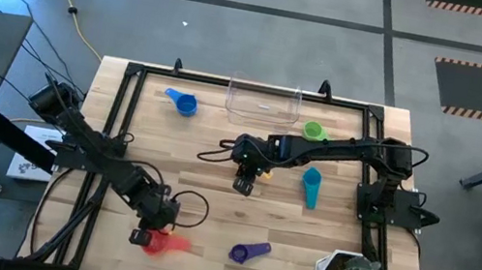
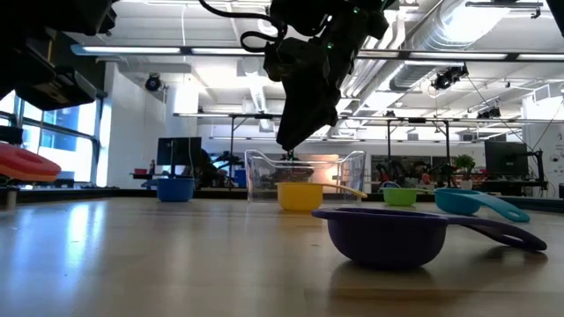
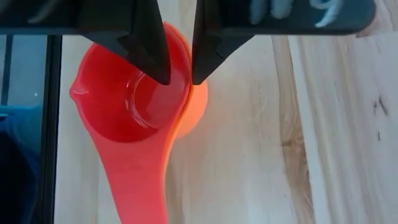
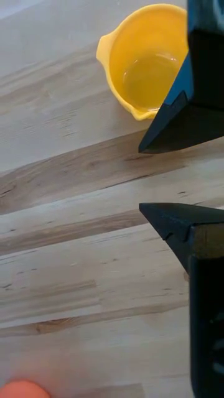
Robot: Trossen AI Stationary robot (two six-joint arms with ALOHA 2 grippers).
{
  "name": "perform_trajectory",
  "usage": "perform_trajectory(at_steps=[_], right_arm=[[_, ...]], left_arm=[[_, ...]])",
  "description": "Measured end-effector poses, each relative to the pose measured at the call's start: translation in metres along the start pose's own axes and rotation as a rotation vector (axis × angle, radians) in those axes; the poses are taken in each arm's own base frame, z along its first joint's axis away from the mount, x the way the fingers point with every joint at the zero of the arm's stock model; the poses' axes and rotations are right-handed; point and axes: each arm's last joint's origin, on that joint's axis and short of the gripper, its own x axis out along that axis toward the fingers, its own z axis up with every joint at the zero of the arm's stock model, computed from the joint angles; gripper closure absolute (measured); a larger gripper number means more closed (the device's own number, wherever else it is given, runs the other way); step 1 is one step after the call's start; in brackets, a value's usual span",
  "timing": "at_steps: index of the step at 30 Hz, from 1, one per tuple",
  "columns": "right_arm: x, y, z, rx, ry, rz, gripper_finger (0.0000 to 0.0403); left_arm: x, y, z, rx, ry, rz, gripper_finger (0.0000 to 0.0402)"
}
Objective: Nest measuring cups in basket
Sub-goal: Stack the red measuring cup into the orange measuring cup, then stack the blue measuring cup into the red measuring cup
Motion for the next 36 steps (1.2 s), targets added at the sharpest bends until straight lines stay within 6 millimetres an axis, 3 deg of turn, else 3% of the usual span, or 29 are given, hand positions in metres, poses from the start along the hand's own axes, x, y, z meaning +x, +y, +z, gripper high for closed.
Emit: perform_trajectory(at_steps=[8, 17, 27, 36], right_arm=[[0.000, 0.000, 0.000, -0.013, 0.000, 0.000, 0.0273], [0.000, 0.000, 0.000, -0.029, 0.000, 0.000, 0.0273], [0.000, 0.000, 0.000, -0.059, -0.001, 0.000, 0.0273], [0.000, 0.000, 0.001, -0.062, -0.007, 0.002, 0.0273]], left_arm=[[-0.004, 0.007, 0.003, -0.017, 0.003, -0.015, 0.0340], [-0.044, 0.025, -0.006, -0.026, -0.055, 0.057, 0.0340], [-0.093, 0.089, -0.017, -0.104, -0.119, 0.389, 0.0340], [-0.118, 0.154, -0.016, -0.154, -0.131, 0.527, 0.0340]])
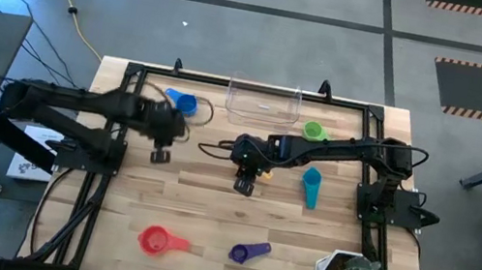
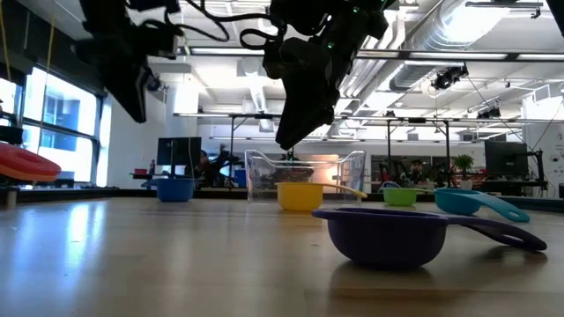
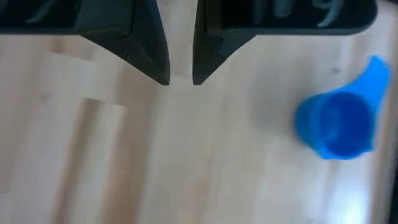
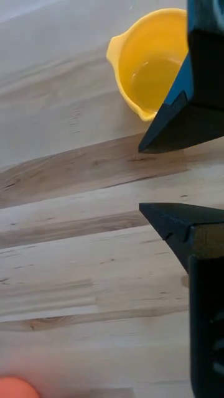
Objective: Nest measuring cups in basket
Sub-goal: Stack the blue measuring cup into the red measuring cup
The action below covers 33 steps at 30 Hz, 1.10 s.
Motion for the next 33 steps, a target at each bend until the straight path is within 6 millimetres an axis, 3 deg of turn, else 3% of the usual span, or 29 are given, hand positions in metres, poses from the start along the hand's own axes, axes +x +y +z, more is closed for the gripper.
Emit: perform_trajectory(at_steps=[9, 21, 29, 33], right_arm=[[0.000, -0.001, 0.001, -0.003, -0.013, -0.037, 0.0273], [0.000, -0.001, 0.001, -0.003, -0.012, -0.049, 0.0273], [0.000, -0.001, 0.000, -0.003, -0.011, -0.048, 0.0273], [0.000, -0.001, 0.000, -0.003, -0.010, -0.047, 0.0273]], left_arm=[[0.022, 0.056, 0.010, -0.050, -0.011, 0.098, 0.0340], [0.054, 0.108, 0.016, -0.095, -0.014, 0.174, 0.0340], [0.050, 0.159, 0.027, -0.218, -0.002, 0.227, 0.0340], [0.053, 0.178, 0.030, -0.238, -0.014, 0.163, 0.0340]])
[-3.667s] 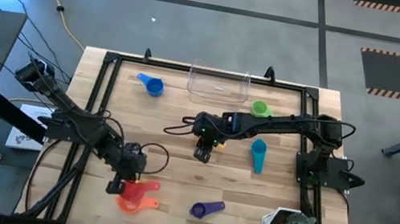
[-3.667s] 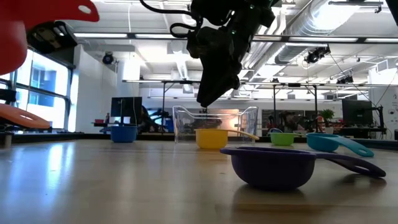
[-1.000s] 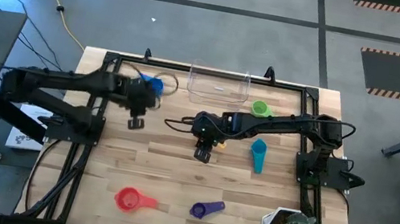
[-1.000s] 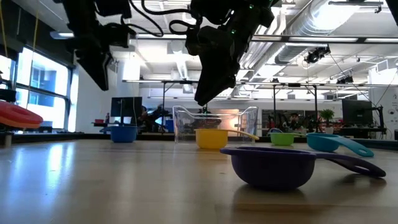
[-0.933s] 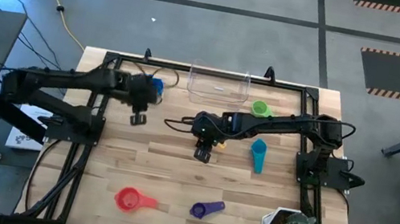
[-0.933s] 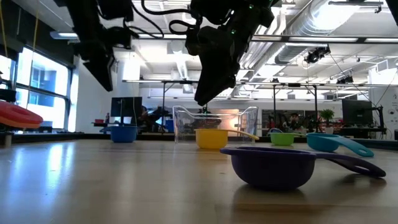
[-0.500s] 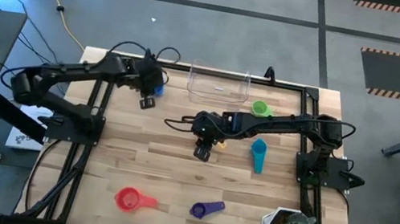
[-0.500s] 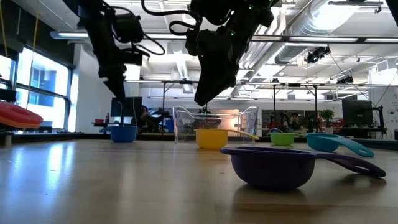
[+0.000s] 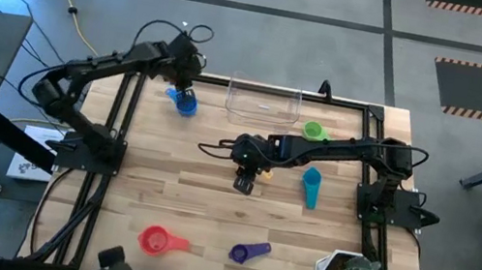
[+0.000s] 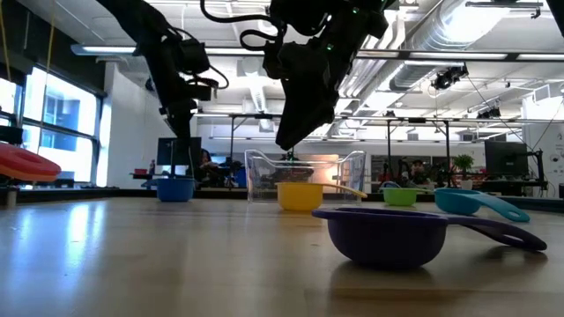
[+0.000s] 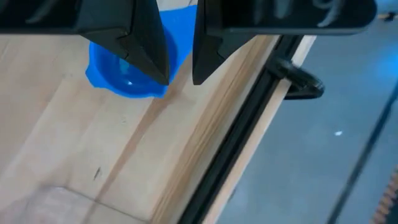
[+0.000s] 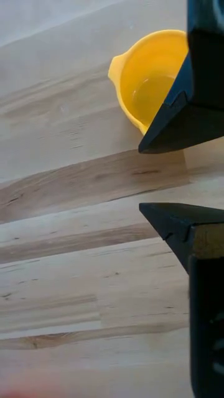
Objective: Nest measuring cups in basket
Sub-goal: Stack the blue measuring cup into the red measuring cup
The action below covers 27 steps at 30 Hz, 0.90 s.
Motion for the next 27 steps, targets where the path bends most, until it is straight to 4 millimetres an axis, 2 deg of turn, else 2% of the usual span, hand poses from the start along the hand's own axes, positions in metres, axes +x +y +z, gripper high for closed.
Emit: perform_trajectory(at_steps=[8, 13, 16, 20, 27], right_arm=[[0.000, 0.000, 0.000, 0.000, 0.000, 0.000, 0.0273], [0.000, 0.000, 0.000, 0.000, 0.000, 0.000, 0.0273], [0.000, 0.000, 0.000, -0.002, 0.000, 0.000, 0.0273], [0.000, 0.000, 0.000, -0.022, 0.000, 0.000, 0.0273], [0.000, 0.000, 0.000, -0.022, 0.000, 0.000, 0.0273]], left_arm=[[0.031, 0.015, -0.005, 0.145, 0.087, -0.054, 0.0340], [0.050, 0.019, -0.010, 0.196, 0.145, -0.083, 0.0340], [0.058, 0.019, -0.013, 0.284, 0.177, -0.111, 0.0345], [0.064, 0.017, -0.015, 0.364, 0.193, -0.133, 0.0357], [0.066, 0.017, -0.015, 0.389, 0.193, -0.137, 0.0374]])
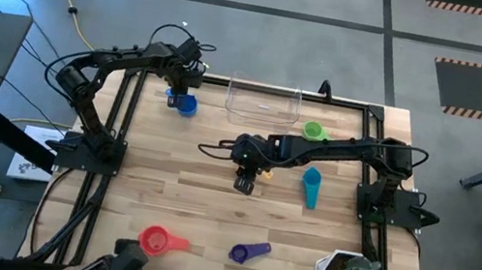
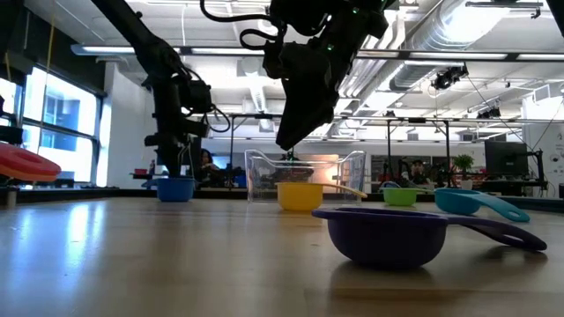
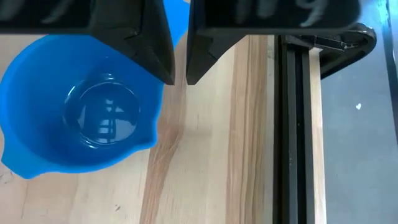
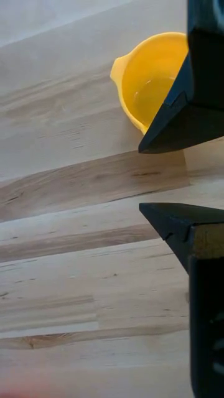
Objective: Nest measuring cups in basket
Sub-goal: Stack the blue measuring cup into the red measuring cup
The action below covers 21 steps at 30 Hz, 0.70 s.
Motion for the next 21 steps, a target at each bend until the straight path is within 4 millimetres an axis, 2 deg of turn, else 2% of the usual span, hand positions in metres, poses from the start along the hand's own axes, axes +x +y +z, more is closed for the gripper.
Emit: perform_trajectory(at_steps=[21], right_arm=[[0.0000, 0.0000, 0.0000, 0.000, 0.000, 0.000, 0.0273]], left_arm=[[-0.0005, 0.0013, 0.0018, -0.042, 0.083, 0.110, 0.0374]])
